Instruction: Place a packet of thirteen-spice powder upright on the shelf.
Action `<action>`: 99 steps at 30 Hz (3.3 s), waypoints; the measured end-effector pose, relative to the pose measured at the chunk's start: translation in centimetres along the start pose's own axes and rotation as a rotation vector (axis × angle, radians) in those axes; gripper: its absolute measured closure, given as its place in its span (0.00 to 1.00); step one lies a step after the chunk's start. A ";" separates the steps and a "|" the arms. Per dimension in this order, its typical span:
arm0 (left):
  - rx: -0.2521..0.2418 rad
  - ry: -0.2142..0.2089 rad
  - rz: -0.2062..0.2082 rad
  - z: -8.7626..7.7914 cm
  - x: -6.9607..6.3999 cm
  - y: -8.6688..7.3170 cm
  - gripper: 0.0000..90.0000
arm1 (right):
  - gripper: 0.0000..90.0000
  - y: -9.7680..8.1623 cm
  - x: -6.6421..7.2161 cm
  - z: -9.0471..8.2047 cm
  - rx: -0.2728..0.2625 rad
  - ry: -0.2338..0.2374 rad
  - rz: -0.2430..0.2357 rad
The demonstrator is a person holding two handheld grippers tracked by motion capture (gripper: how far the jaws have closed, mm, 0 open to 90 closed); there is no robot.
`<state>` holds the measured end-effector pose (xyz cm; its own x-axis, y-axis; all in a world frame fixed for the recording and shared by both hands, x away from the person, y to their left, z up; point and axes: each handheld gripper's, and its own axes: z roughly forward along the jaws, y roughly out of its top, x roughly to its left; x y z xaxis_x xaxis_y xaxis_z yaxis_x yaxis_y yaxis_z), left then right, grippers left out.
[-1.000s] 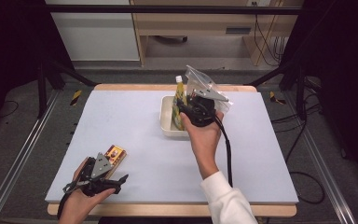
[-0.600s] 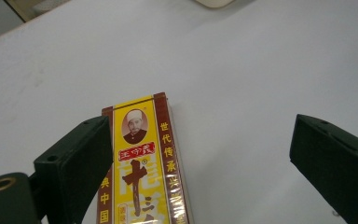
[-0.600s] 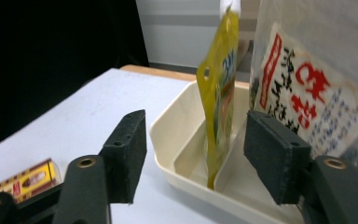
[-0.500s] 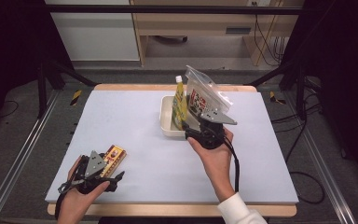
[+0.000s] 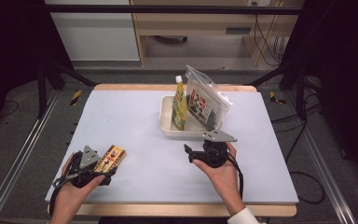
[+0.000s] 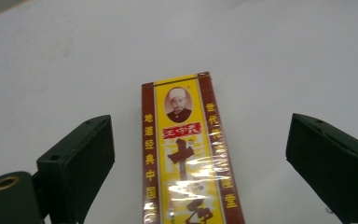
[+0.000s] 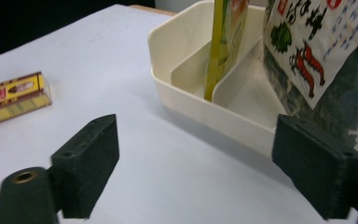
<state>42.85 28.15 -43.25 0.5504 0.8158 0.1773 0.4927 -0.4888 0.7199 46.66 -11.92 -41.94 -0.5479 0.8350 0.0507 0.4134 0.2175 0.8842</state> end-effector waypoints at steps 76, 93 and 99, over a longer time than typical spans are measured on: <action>0.576 -0.190 0.087 4.7 1.2 3.6 0.35 | 0.17 -2.3 -0.2 0.7 0.151 0.054 -0.066; 0.592 -0.200 0.094 5.6 1.1 3.5 0.33 | 0.16 -2.4 0.0 0.9 0.167 0.065 -0.073; 0.594 -0.205 0.089 5.6 1.1 3.5 0.34 | 0.16 -2.4 0.0 0.9 0.169 0.068 -0.075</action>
<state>49.01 25.61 -44.30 0.6956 0.7170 0.0450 0.6965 -0.6884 0.2026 46.33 -11.98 -44.53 -0.6272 0.7785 0.0238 0.4823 0.3642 0.7967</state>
